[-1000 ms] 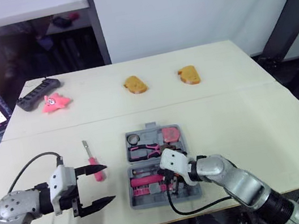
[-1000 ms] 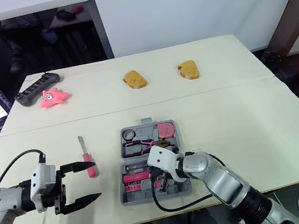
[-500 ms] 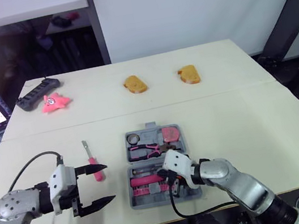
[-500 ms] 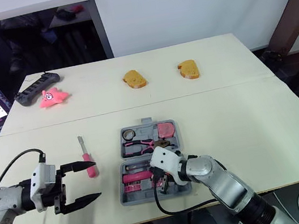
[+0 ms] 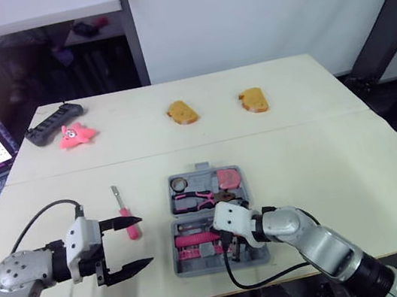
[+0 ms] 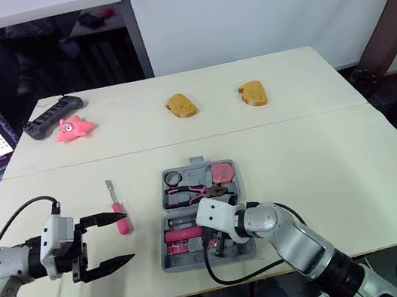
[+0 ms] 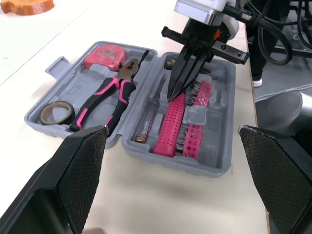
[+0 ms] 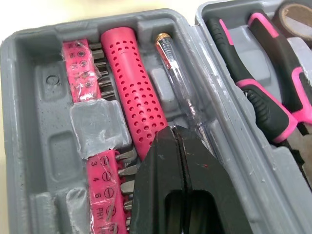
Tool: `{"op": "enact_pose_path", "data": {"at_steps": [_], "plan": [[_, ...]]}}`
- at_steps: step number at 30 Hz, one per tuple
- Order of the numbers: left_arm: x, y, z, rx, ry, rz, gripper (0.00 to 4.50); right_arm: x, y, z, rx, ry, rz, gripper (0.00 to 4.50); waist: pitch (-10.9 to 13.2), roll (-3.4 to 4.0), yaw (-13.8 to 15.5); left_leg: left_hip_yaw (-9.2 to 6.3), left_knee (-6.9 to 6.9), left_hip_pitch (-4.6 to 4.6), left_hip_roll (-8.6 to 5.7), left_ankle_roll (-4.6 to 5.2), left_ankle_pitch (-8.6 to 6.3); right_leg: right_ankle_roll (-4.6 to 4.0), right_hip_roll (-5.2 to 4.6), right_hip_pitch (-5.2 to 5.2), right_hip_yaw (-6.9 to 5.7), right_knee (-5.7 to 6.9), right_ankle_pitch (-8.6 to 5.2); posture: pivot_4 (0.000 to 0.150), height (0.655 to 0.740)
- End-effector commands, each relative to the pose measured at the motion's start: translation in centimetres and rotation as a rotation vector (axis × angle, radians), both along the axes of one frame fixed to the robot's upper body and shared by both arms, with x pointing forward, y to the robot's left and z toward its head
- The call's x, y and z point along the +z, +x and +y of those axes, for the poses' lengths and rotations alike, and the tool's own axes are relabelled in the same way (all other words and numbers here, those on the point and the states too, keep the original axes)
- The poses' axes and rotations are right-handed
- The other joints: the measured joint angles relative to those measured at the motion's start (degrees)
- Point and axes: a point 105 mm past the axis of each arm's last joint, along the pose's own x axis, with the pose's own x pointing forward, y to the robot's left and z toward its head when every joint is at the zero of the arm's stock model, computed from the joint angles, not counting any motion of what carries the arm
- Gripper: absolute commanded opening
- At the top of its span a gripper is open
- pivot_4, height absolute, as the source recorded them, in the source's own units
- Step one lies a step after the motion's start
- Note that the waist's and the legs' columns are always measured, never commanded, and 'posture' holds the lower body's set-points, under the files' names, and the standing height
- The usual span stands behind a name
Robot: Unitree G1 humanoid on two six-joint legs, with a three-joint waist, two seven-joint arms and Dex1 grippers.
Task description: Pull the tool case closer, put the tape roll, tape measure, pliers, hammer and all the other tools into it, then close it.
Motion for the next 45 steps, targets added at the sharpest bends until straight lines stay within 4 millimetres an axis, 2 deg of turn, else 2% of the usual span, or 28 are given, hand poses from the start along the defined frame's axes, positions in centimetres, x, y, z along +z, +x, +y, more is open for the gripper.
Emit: {"op": "enact_pose_path", "data": {"at_steps": [1, 3, 7, 8, 9, 10, 12, 13, 16, 19, 26, 29, 32, 34, 37, 41, 45], "plan": [[1.0, 0.5, 1.0, 0.068, -0.043, -0.023, 4.5, 6.1, 0.9, -1.0, -0.015, 0.164, -0.171, 0.02, 0.23, 0.1, -0.04, 0.03, 0.0, -0.01, -0.02, 0.0, 0.0, 0.0, 0.0, -0.02, 0.02, 0.0, 0.0, 0.15, 0.74], [1.3, 1.0, 2.2, 0.14, -0.05, -0.033, 4.5, 9.2, 0.6, -3.6, -0.053, 0.259, -0.21, 0.02, 0.37, 0.11, -0.03, 0.02, 0.01, -0.03, 0.0, 0.0, 0.0, 0.01, -0.01, -0.06, 0.02, 0.01, 0.01, 0.15, 0.74], [1.3, 0.9, 6.5, 0.325, 0.005, -0.037, 4.5, 9.6, -1.7, -13.7, -0.274, 0.165, -0.099, 0.02, 0.42, 0.11, 0.72, -0.02, -0.01, -0.03, 0.04, 0.13, -0.08, 0.27, -0.04, 0.04, -0.04, -0.04, 0.01, 0.15, 0.74], [1.0, 0.7, 8.1, 0.373, 0.036, -0.029, 4.5, 9.3, -2.6, -15.9, -0.322, 0.134, -0.072, 0.02, 0.43, 0.1, 1.0, -0.02, -0.02, -0.06, 0.03, 0.21, -0.12, 0.32, -0.07, 0.05, -0.07, -0.12, -0.03, 0.15, 0.74], [0.8, 0.6, 9.2, 0.402, 0.057, -0.023, 4.5, 9.0, -3.3, -17.2, -0.347, 0.111, -0.053, 0.02, 0.46, 0.07, 1.19, 0.03, -0.02, -0.04, -0.03, 0.27, -0.16, 0.33, -0.07, 0.07, -0.06, -0.13, -0.08, 0.15, 0.74], [0.6, 0.4, 11.2, 0.461, 0.085, -0.007, 4.5, 8.5, -4.5, -19.4, -0.398, 0.07, -0.022, 0.26, 0.49, 0.08, 1.21, 0.07, -0.02, -0.03, -0.04, 0.31, -0.19, 0.25, -0.06, 0.06, -0.06, -0.13, -0.14, 0.15, 0.74], [0.4, -0.2, 14.2, 0.542, 0.141, 0.009, 4.5, 7.9, -6.5, -22.2, -0.46, 0.031, 0.034, 0.83, 0.55, 0.07, 1.23, 0.11, -0.02, 0.0, 0.0, 0.31, -0.19, 0.09, -0.04, 0.06, -0.07, -0.11, -0.24, 0.15, 0.74], [0.2, -0.4, 15.2, 0.565, 0.162, 0.024, 4.5, 7.7, -7.3, -23.1, -0.477, 0.021, 0.058, 1.32, 0.58, 0.06, 1.23, 0.13, -0.02, 0.01, 0.04, 0.31, -0.2, -0.06, -0.04, 0.07, -0.09, -0.11, -0.34, 0.15, 0.74], [-0.1, -0.9, 16.5, 0.58, 0.171, 0.051, 4.5, 7.2, -8.4, -24.3, -0.494, -0.017, 0.076, 2.76, 0.6, 0.05, 0.9, 0.19, -0.01, 0.1, 0.19, 0.3, -0.2, 0.02, -0.1, 0.14, -0.06, -0.11, -0.48, 0.15, 0.74], [-0.5, -1.0, 17.0, 0.577, 0.184, 0.066, 4.5, 7.1, -8.3, -25.1, -0.516, -0.032, 0.06, 4.35, 0.62, 0.0, 0.78, 0.26, 0.04, 0.13, 0.22, 0.27, -0.2, 0.06, -0.18, 0.17, -0.01, -0.11, -0.49, 0.15, 0.74], [-1.0, -0.5, 16.3, 0.566, 0.158, 0.06, 4.5, 7.1, -8.0, -24.9, -0.514, -0.014, 0.039, 4.43, 0.66, 0.05, 1.29, 0.21, -0.04, -0.01, 0.21, 0.27, -0.21, -0.09, -0.19, -0.01, -0.05, -0.11, -0.37, 0.15, 0.74], [-1.8, -0.1, 15.4, 0.593, 0.127, 0.081, 4.5, 7.6, -7.3, -24.0, -0.499, 0.023, 0.011, 4.43, 0.67, 0.06, 1.33, 0.23, -0.03, 0.02, 0.2, 0.26, -0.21, -0.1, -0.22, 0.04, -0.03, -0.11, -0.37, 0.15, 0.74], [-1.9, 1.5, 13.0, 0.669, 0.034, 0.05, 4.5, 8.9, -5.9, -21.3, -0.439, 0.093, -0.041, 4.43, 0.69, 0.08, 1.29, 0.23, 0.0, 0.04, 0.19, 0.26, -0.2, -0.1, -0.24, 0.08, 0.01, -0.11, -0.37, 0.15, 0.74], [-1.9, 2.8, 10.7, 0.767, -0.034, 0.064, 4.5, 10.6, -4.8, -18.5, -0.372, 0.167, -0.086, 4.43, 0.72, 0.05, 1.2, 0.22, 0.02, 0.04, 0.2, 0.26, -0.2, -0.08, -0.23, 0.07, 0.04, -0.1, -0.36, 0.15, 0.74], [-1.9, 3.6, 7.7, 0.852, -0.081, 0.141, 4.5, 12.4, -3.4, -16.0, -0.315, 0.244, -0.122, 4.43, 0.75, -0.06, 1.3, 0.15, 0.05, 0.01, 0.2, 0.23, -0.19, 0.09, -0.19, 0.05, 0.03, -0.06, -0.25, 0.15, 0.74], [-1.5, 5.3, 3.3, 0.932, -0.181, 0.262, 4.5, 13.2, -2.8, -11.8, -0.153, 0.294, -0.095, 4.43, 0.77, -0.02, 1.57, 0.0, 0.05, -0.03, 0.1, 0.19, -0.16, 0.13, -0.17, 0.07, -0.07, -0.04, -0.24, 0.15, 0.74], [-2.3, 6.5, 1.0, 1.043, -0.121, 0.331, 4.5, 13.0, -2.6, -9.2, -0.03, 0.279, -0.07, 4.43, 0.76, -0.04, 1.4, -0.03, 0.09, 0.01, -0.03, 0.15, -0.13, 0.22, -0.17, 0.13, -0.08, -0.01, -0.18, 0.15, 0.74]]}}
